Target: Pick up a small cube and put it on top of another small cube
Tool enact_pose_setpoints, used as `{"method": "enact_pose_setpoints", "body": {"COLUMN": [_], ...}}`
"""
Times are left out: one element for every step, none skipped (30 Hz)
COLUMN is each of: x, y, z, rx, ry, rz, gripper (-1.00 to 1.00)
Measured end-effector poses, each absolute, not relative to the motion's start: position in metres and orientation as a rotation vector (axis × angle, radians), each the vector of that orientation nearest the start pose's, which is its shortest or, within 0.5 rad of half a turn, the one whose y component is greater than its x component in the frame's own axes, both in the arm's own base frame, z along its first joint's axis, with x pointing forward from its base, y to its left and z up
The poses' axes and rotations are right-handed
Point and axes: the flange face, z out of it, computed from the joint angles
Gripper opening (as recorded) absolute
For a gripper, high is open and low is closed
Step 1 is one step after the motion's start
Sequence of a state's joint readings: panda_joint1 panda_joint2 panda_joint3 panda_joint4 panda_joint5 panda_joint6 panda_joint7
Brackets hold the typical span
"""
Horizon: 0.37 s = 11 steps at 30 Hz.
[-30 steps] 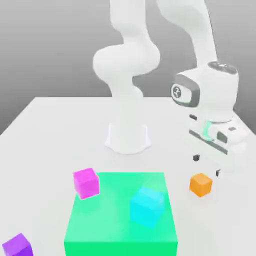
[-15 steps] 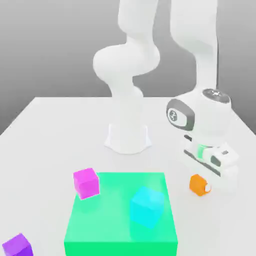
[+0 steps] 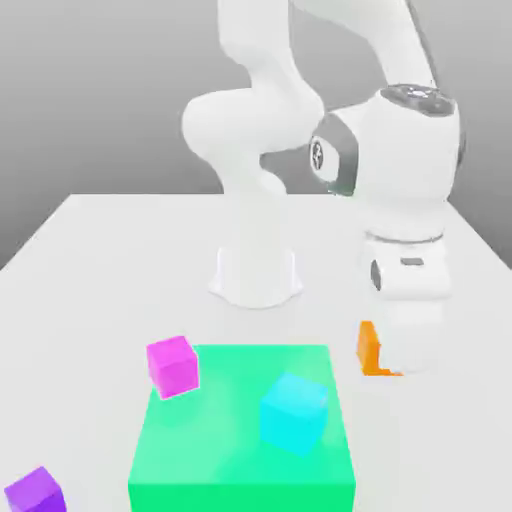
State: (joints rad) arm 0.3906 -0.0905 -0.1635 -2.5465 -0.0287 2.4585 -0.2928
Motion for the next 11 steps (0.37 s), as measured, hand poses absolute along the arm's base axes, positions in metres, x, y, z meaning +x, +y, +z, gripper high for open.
{"method": "enact_pose_setpoints", "body": {"x": [0.448,0.459,0.465,0.468,0.470,0.471,0.471,0.471,0.471,0.471,0.471], "y": [0.084,0.066,0.052,0.046,0.044,0.042,0.042,0.042,0.042,0.043,0.043], "z": [0.316,0.331,0.336,0.331,0.321,0.308,0.294,0.294,0.294,0.294,0.294], "rx": [-3.059,-3.083,-3.097,-3.102,-3.103,-3.105,-3.106,-3.106,-3.106,-3.106,-3.106], "ry": [-0.726,-0.605,-0.520,-0.477,-0.460,-0.451,-0.448,-0.449,-0.450,-0.450,-0.451], "rz": [-0.001,0.000,0.002,0.002,0.003,0.003,0.003,0.003,0.003,0.003,0.003], "gripper": [-1.00,-1.00,-1.00,-1.00,-1.00,-1.00,1.00,1.00,1.00,1.00,1.00]}}
